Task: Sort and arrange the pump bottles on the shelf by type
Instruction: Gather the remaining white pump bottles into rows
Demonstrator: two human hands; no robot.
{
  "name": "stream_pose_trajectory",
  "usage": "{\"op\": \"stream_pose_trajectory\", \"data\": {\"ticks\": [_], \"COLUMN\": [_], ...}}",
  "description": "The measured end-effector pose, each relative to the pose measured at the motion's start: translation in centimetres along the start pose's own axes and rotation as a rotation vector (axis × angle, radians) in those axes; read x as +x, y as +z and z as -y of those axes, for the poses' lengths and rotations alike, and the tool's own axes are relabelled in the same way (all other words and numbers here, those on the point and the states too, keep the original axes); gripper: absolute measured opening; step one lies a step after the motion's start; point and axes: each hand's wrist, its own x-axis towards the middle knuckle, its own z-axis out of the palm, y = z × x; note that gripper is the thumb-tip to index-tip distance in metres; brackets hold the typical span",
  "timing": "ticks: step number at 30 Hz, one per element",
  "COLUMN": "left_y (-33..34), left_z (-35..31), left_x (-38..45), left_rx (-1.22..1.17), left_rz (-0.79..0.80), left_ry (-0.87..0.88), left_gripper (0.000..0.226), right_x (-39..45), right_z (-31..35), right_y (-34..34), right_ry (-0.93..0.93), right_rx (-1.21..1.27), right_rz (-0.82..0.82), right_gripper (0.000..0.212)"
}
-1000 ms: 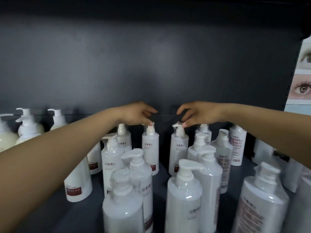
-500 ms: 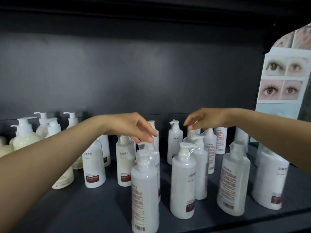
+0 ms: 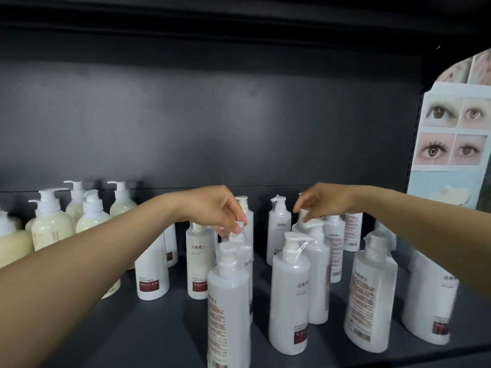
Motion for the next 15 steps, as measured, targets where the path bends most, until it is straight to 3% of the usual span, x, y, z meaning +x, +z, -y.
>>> {"op": "stream_pose_trajectory", "data": {"ticks": [4,15], "left_y": [-0.3,-1.9], "left_z": [0.0,1.1], "left_x": [1.2,6.1], "left_rx": [0.009,0.008], "left_rz": [-0.013,-0.016], "left_ry": [-0.021,0.035], "left_gripper": [0.023,0.023], "right_x": [1.0,3.8], "right_z": [-0.2,-0.2], "right_y": [-0.2,-1.5], "right_ry": [-0.080,-0.213], "right_rx": [-0.077,-0.004], "right_rz": [-0.047,-0.003], "right_gripper": [0.018,0.018]}}
